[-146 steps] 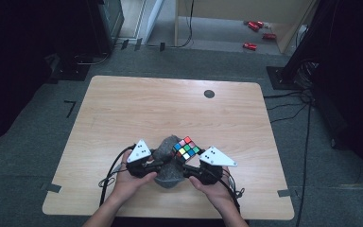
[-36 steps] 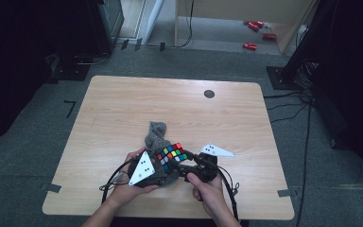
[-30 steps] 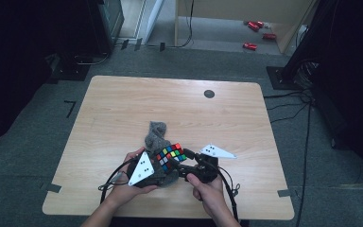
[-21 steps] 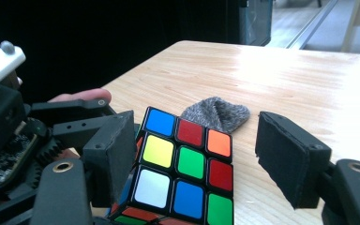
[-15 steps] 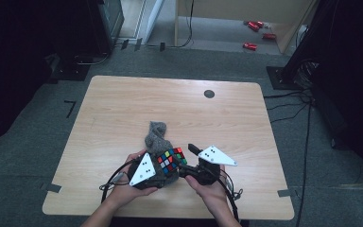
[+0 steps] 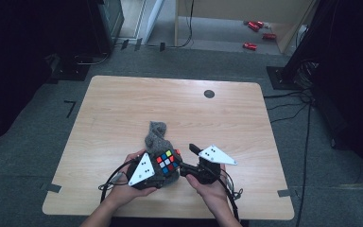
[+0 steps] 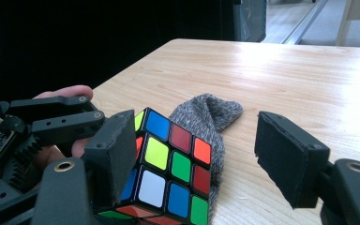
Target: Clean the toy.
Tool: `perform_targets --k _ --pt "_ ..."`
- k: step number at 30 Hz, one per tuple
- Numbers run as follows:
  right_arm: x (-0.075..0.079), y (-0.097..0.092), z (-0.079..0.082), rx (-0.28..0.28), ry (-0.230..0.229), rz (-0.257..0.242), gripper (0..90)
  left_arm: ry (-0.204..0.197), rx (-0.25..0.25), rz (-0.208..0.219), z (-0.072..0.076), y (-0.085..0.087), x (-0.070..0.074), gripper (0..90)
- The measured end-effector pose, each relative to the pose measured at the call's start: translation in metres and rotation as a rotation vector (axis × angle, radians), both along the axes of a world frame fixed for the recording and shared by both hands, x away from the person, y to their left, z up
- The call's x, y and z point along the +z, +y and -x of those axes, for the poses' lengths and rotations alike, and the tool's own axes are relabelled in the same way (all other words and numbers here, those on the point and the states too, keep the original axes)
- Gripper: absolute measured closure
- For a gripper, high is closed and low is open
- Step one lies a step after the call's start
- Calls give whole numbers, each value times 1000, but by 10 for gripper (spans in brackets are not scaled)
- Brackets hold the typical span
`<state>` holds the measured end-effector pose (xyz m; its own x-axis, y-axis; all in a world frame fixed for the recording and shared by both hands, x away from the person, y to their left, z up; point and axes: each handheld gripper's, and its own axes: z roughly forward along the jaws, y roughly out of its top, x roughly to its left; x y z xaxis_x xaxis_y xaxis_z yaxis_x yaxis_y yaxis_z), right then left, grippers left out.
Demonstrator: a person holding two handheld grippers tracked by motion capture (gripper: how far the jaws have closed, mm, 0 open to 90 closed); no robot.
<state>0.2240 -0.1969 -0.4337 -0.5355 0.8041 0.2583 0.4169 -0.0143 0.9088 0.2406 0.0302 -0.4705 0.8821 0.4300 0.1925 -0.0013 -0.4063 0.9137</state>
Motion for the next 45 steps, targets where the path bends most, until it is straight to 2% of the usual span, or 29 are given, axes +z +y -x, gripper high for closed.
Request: perform_targets --k 13,17,19,22,24,26,30,35,40,43,45 --pt "-4 -3 -4 -2 34 -19 309 3 2 8 -1 3 2 352" --pt "-3 -7 -3 11 -3 -43 315 6 61 38 -11 19 8 352" --pt "-4 -7 -4 8 -3 -37 315 19 100 83 -19 36 14 352" --pt "-10 -5 -6 21 13 -28 316 18 151 111 -26 55 20 352" --pt "-16 3 -9 53 16 0 320 17 177 121 -30 65 24 352" --pt "-21 12 -10 84 -1 36 316 20 197 129 -32 71 25 352" --pt "-33 32 -19 147 -5 94 299 31 221 129 -35 78 24 352" --pt "-47 53 -40 151 12 133 233 34 236 117 -37 80 23 352" --pt "-52 68 -55 144 33 173 133 45 238 115 -39 82 21 353" --pt "-56 76 -61 146 60 227 142 48 235 113 -39 80 19 352" --pt "-62 81 -63 134 63 283 223 50 233 114 -39 80 19 352"
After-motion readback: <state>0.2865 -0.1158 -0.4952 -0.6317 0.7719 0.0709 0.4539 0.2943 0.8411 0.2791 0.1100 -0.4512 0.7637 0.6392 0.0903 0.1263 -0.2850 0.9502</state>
